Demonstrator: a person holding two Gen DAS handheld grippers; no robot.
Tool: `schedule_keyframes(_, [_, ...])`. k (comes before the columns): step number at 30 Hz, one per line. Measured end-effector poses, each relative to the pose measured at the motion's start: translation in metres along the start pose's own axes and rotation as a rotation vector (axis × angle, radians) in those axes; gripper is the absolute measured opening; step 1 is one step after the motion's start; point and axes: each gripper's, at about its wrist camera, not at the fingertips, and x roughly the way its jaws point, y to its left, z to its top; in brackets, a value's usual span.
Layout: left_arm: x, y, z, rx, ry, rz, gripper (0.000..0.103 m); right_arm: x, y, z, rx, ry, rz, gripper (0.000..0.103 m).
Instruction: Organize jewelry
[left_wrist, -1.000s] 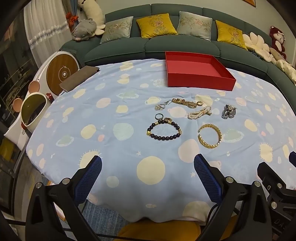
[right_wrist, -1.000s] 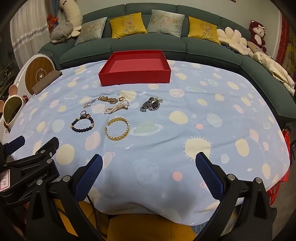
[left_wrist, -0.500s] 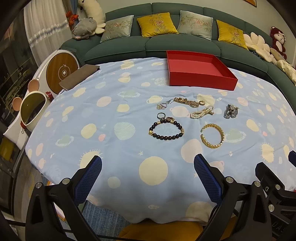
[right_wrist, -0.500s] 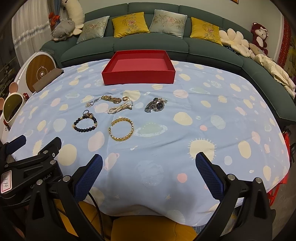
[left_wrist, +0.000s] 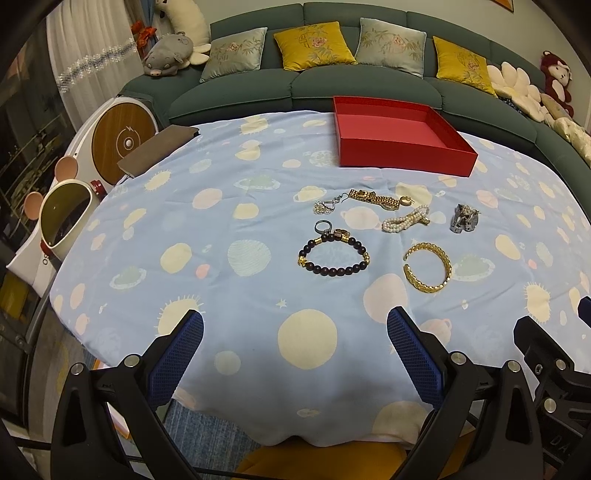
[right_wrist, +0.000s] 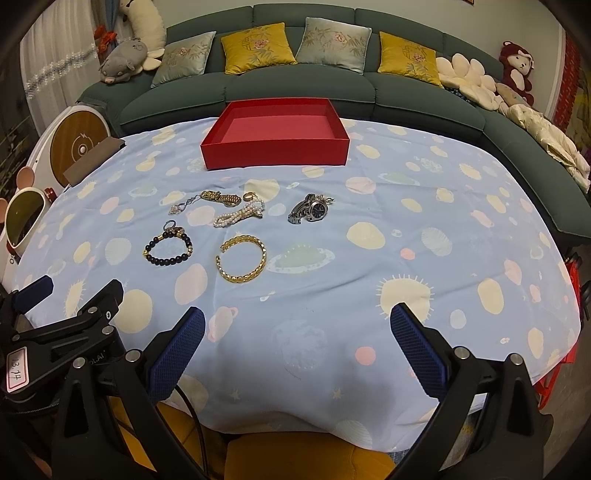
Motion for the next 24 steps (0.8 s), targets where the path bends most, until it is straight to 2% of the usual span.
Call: schedule_keyframes(24, [0.0025, -0.0024, 0.0003, 0.006, 0.002, 0.0, 0.097, 0.0035, -0.0012, 0.0014, 0.007, 0.002, 0.004, 0.098])
